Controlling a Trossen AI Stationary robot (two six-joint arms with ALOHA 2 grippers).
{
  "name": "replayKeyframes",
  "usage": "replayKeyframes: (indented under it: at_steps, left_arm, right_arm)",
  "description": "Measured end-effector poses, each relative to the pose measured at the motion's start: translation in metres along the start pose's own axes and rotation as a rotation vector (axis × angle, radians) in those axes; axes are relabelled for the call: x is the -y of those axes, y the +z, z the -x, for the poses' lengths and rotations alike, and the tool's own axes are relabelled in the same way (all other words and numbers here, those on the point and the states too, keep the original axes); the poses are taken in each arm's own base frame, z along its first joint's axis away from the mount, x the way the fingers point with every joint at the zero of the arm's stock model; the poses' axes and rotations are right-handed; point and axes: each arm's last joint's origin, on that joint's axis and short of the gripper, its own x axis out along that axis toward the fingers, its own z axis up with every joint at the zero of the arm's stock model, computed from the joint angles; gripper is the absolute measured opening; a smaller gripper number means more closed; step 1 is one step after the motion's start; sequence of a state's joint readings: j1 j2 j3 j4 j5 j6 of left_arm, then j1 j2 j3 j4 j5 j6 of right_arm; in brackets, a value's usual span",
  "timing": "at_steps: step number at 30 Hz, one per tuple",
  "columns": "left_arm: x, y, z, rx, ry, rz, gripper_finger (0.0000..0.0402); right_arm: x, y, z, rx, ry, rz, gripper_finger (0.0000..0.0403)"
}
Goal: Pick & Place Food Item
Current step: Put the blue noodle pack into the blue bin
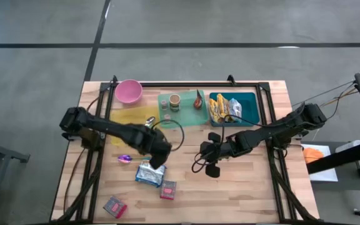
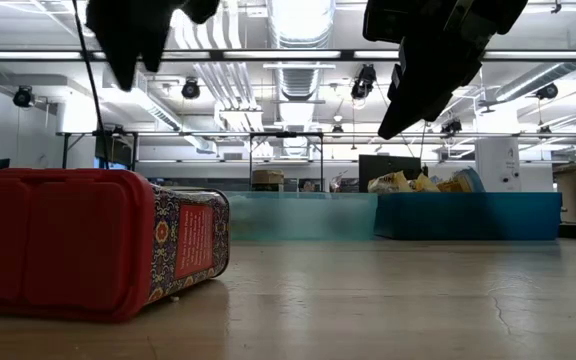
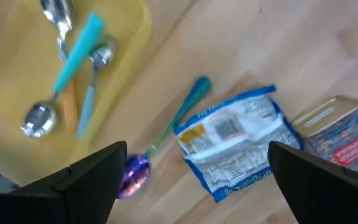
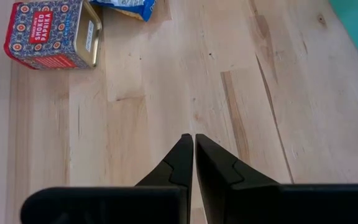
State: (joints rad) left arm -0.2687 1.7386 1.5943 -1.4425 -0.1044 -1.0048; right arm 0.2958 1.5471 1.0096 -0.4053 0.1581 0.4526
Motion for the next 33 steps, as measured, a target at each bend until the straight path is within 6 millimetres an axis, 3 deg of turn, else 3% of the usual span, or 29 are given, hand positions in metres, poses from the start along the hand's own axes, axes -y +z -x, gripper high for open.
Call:
replayKeyframes:
  at_steps: [9,18,33]
  left_arm:
    - [0.006,-0.034,-0.048,0.011,-0.075,-0.003,0.0394]
    - [0.0,-0.06,-0.08,0.018,-0.162,-0.002,0.0394]
    - [-0.01,-0.075,-0.123,0.0,-0.269,0.055,0.0394]
  right_arm:
    - [0.0,0.0,0.0,0.0,0.0,0.0,0.0017]
    - [0.0,0.0,0.0,0.0,0.0,0.0,0.0017]
    - [0.0,0.0,0.0,0.0,0.0,0.0,0.0017]
